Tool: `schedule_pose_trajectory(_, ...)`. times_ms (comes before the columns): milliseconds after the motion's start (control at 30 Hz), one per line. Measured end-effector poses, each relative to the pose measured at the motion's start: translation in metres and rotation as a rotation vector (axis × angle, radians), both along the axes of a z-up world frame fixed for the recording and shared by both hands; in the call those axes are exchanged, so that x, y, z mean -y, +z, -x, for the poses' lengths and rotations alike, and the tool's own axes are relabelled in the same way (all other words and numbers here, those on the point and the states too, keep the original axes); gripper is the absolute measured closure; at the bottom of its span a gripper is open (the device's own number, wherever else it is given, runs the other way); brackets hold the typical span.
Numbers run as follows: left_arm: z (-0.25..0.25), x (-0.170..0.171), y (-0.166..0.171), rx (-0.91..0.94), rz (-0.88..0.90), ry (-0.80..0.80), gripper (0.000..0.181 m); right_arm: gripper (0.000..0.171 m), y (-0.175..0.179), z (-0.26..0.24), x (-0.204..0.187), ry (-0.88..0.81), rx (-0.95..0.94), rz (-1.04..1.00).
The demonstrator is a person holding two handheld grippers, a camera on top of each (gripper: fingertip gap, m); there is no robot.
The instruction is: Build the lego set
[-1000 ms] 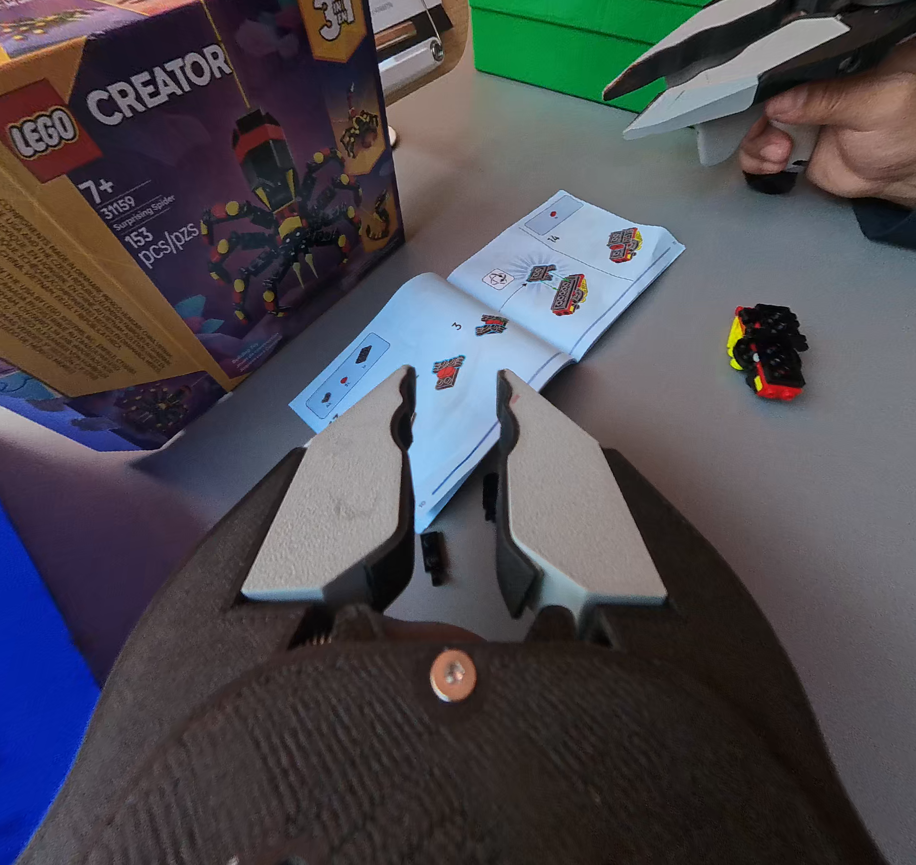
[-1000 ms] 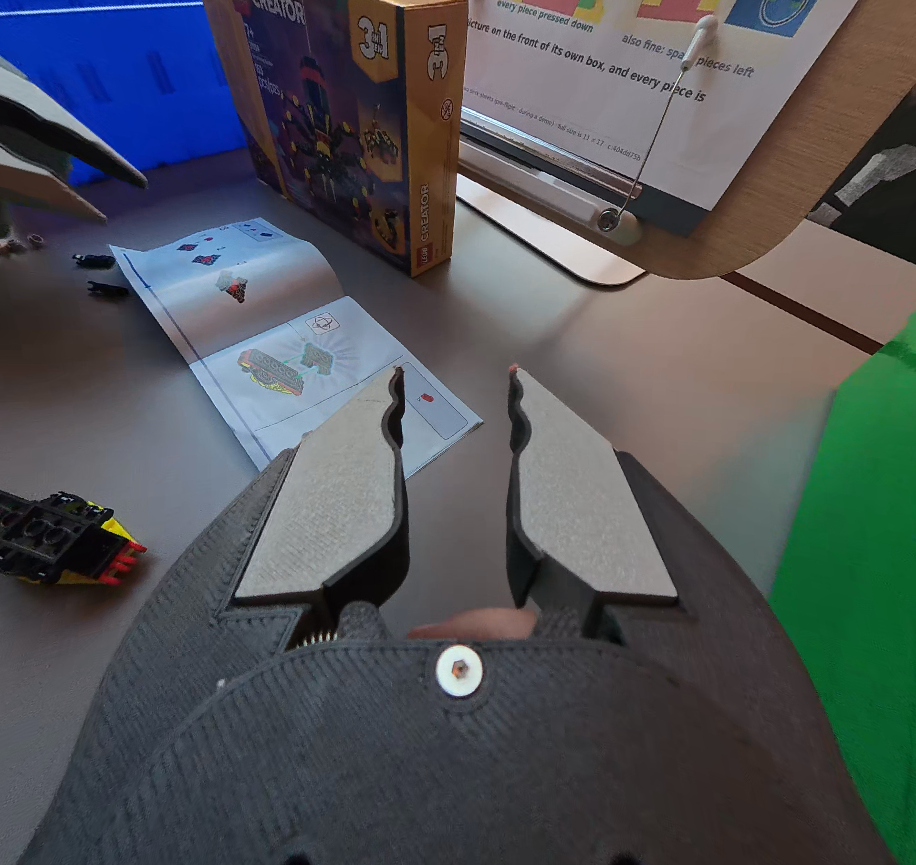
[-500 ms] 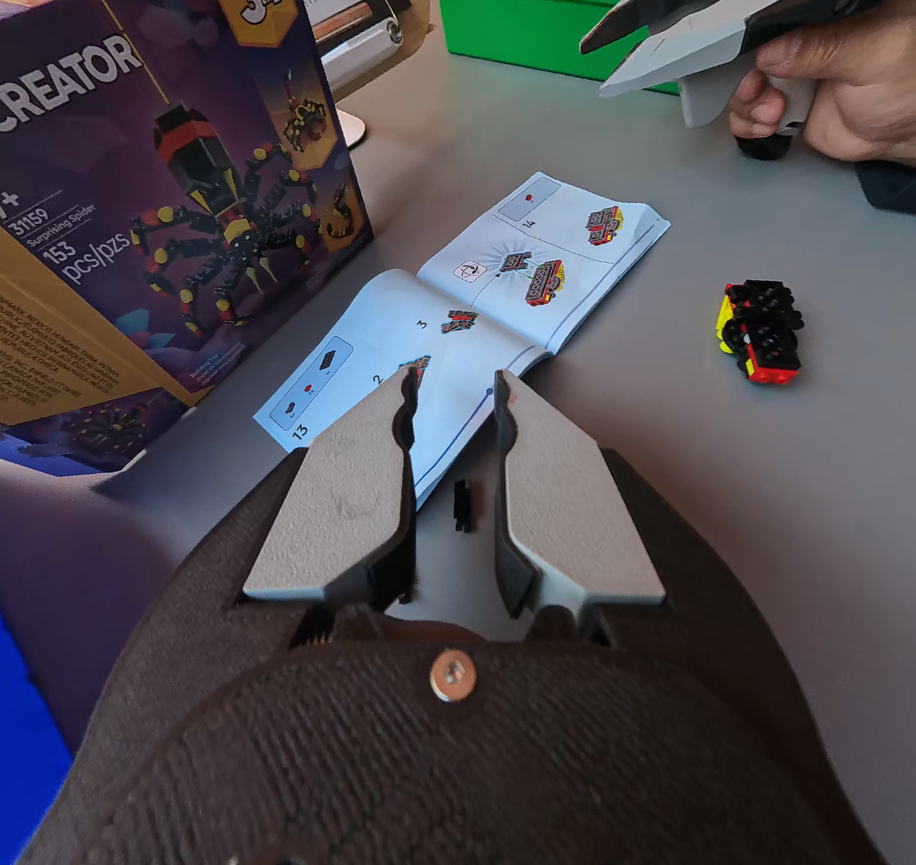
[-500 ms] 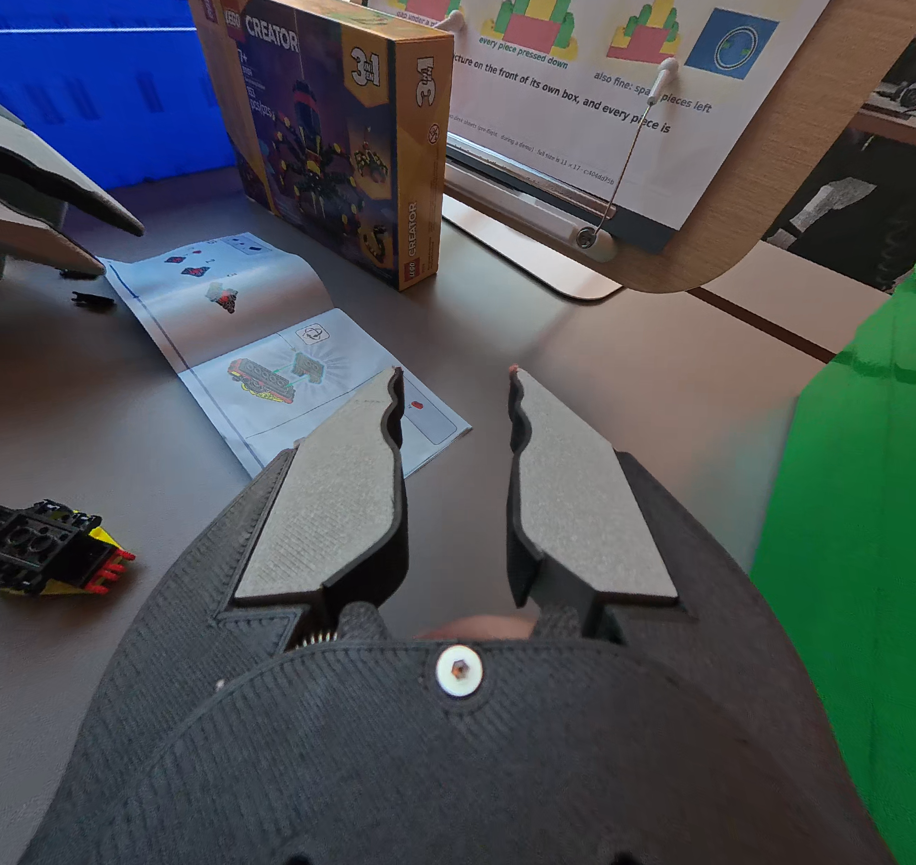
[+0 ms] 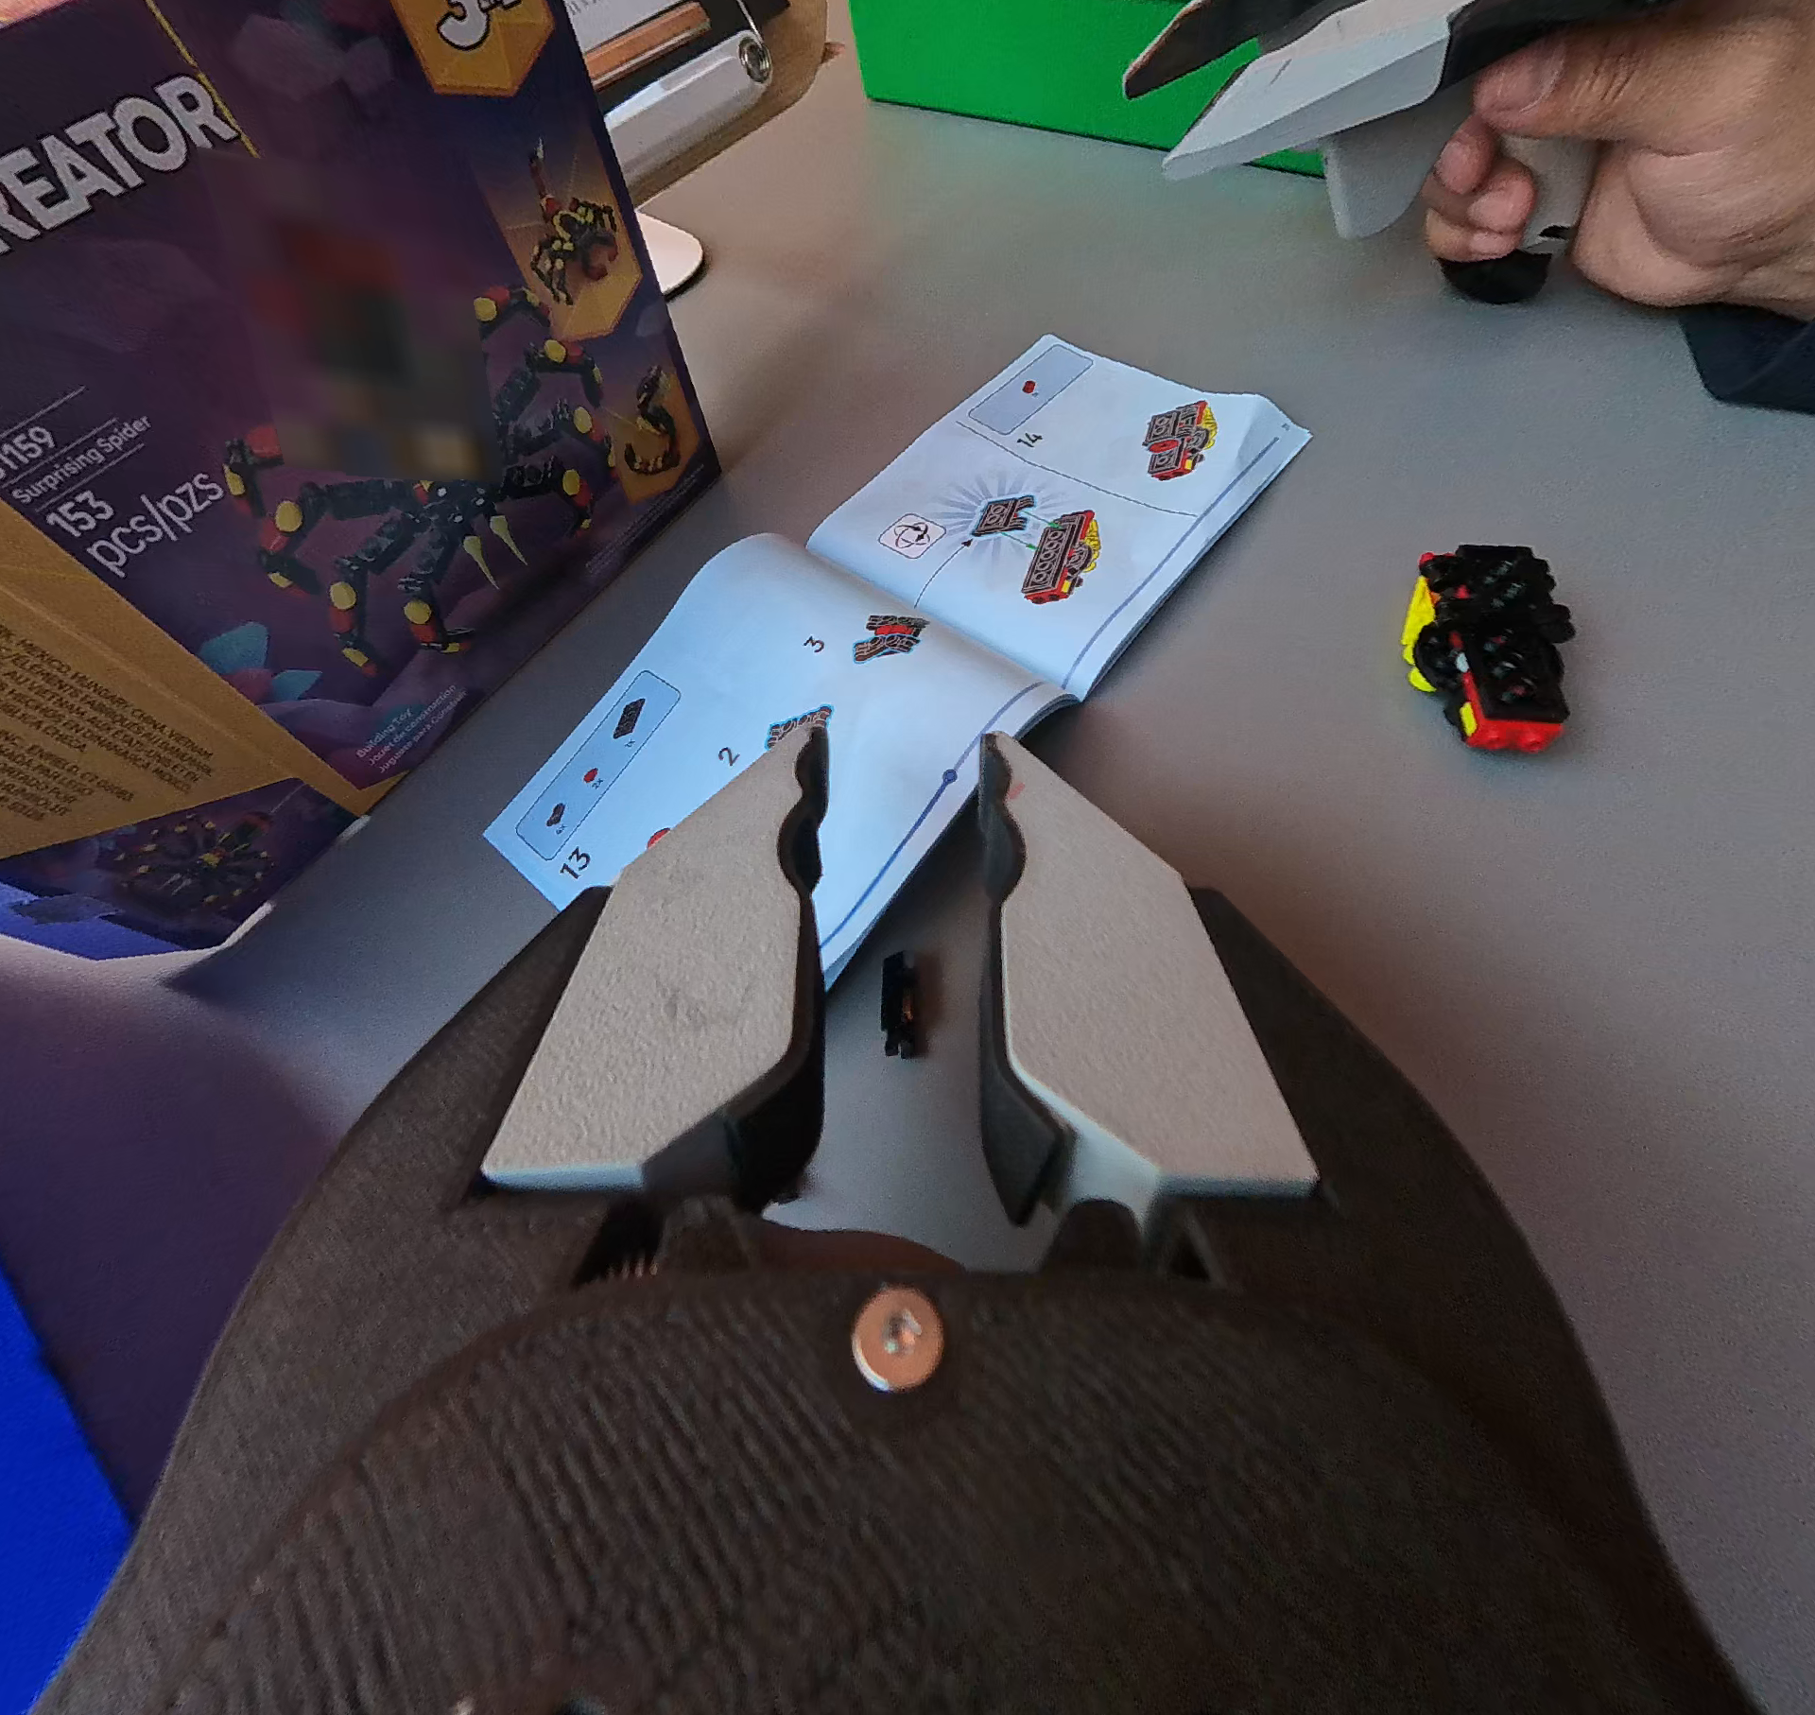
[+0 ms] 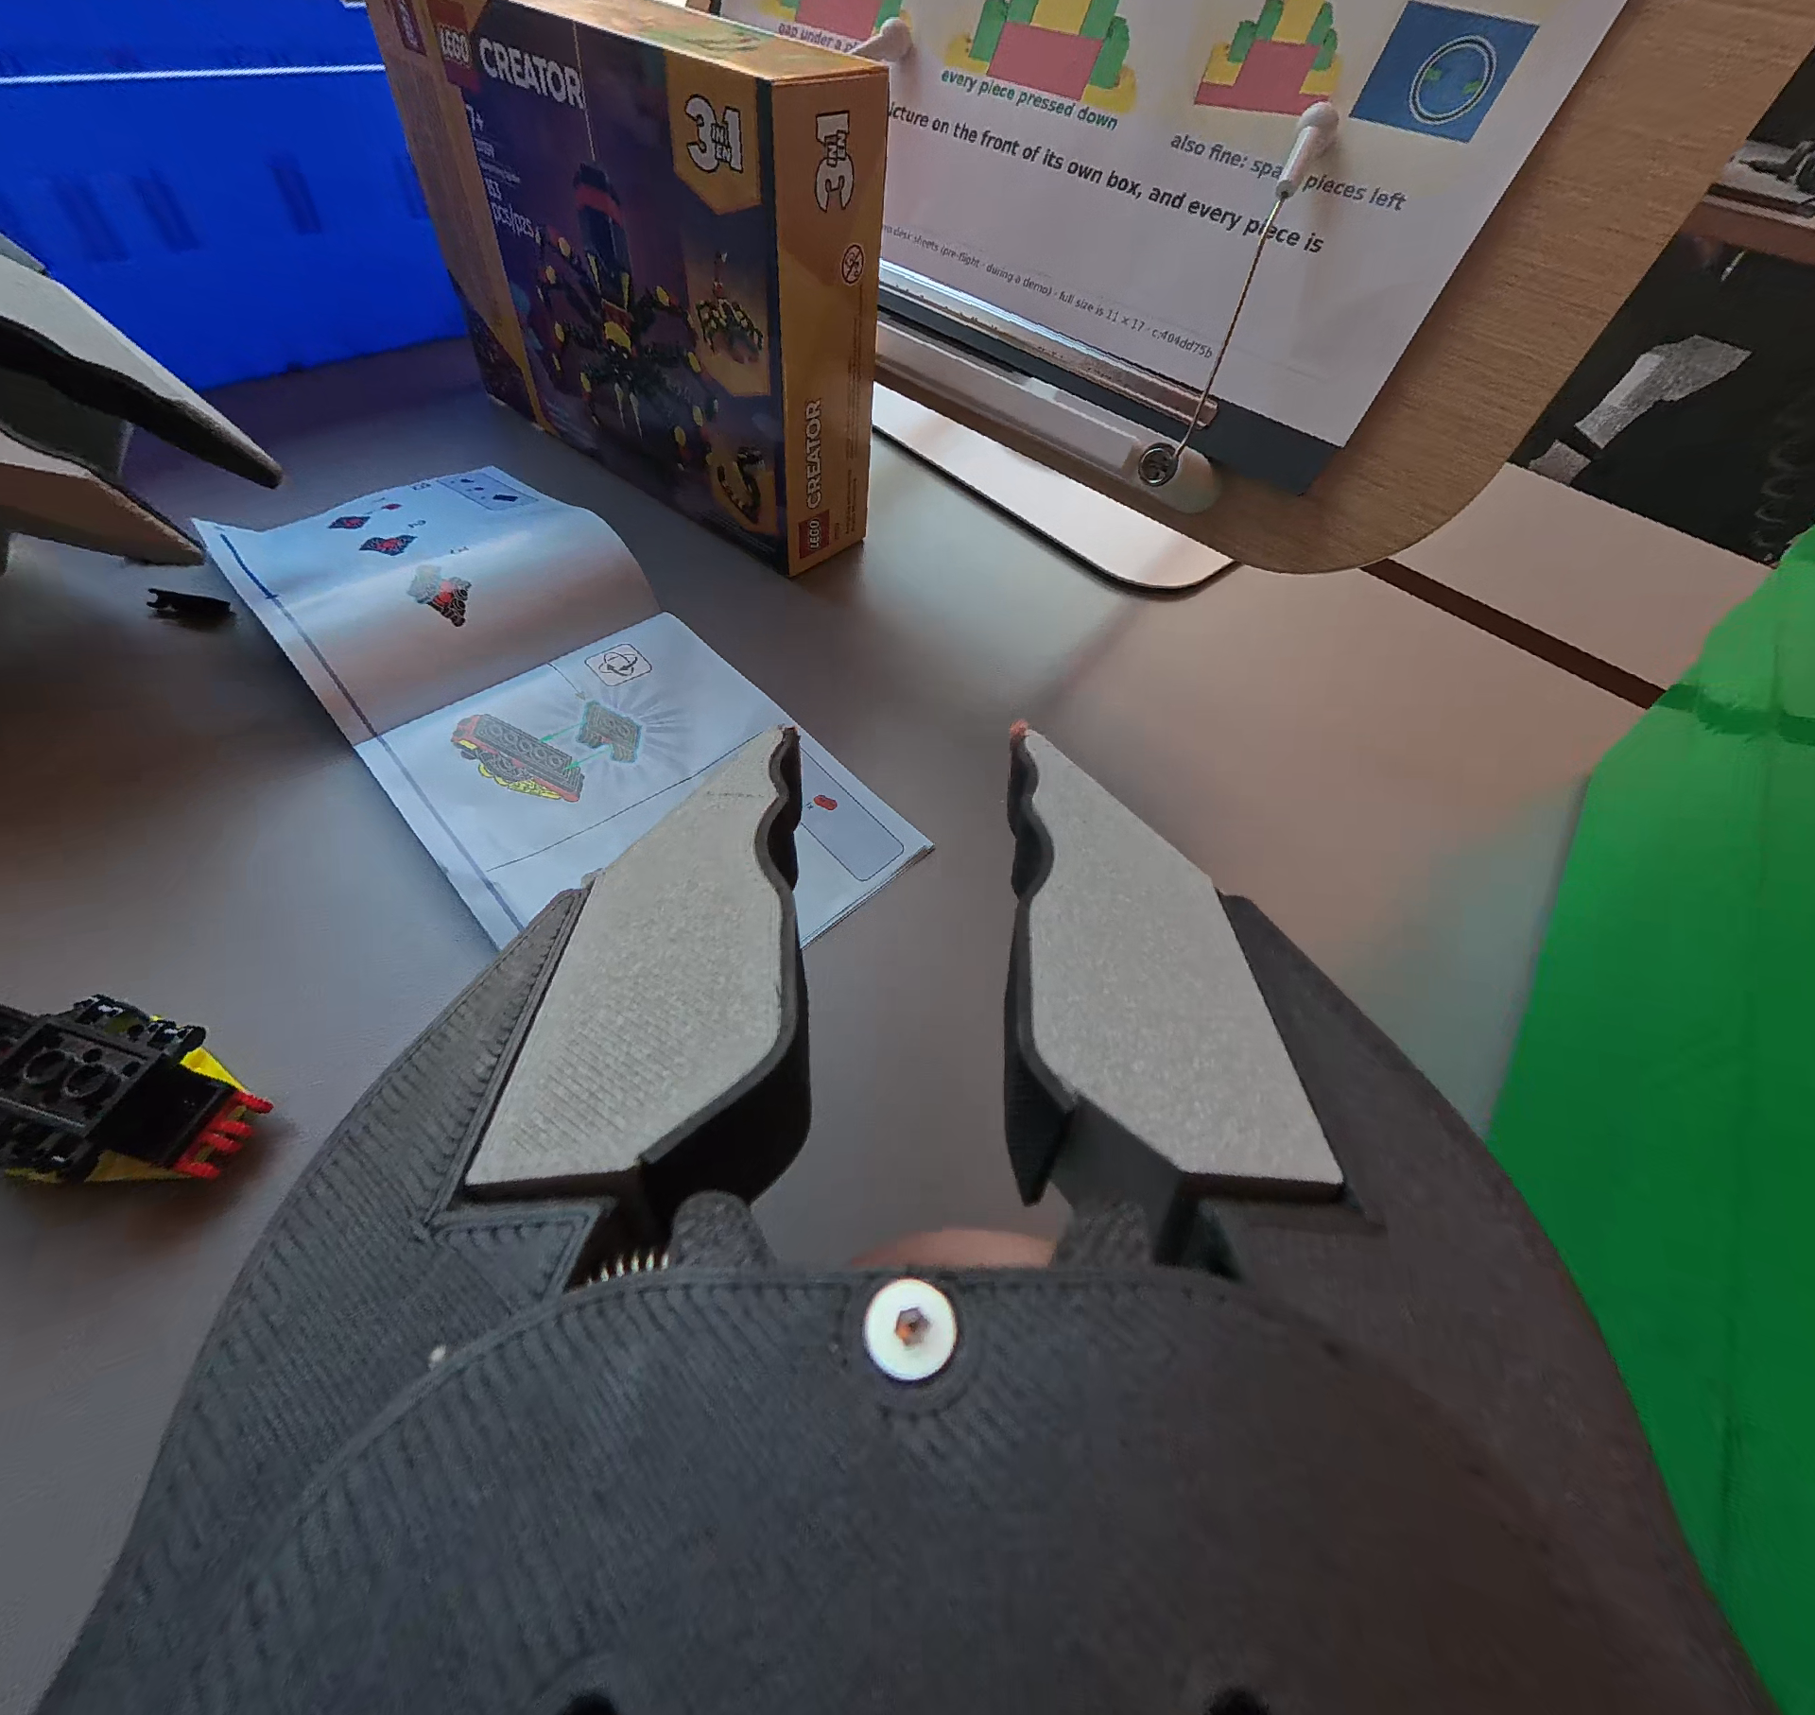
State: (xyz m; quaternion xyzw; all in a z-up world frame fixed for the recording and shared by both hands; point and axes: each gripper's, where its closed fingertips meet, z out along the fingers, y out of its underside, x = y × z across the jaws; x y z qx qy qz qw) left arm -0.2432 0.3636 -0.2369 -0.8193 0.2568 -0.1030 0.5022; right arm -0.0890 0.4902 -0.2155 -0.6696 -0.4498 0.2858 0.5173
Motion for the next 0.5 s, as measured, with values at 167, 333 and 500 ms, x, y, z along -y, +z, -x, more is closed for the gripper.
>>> schedule_pose_trajectory(167, -0.002, 0.0009, 0.0002, 0.001, -0.001, -0.007, 0.152, 0.133, 0.0004, -0.0001, 0.0002, 0.004, -0.005, 0.004)
schedule_pose_trajectory(333, -0.0023, 0.0011, 0.0002, 0.002, 0.0, -0.01, 0.152, 0.133, 0.0006, 0.0, 0.0007, 0.006, -0.007, 0.003)
schedule_pose_trajectory(500, -0.0027, 0.001, -0.0004, -0.003, 0.001, -0.011, 0.153, 0.133, 0.0012, 0.0001, 0.0015, 0.008, -0.007, -0.005)
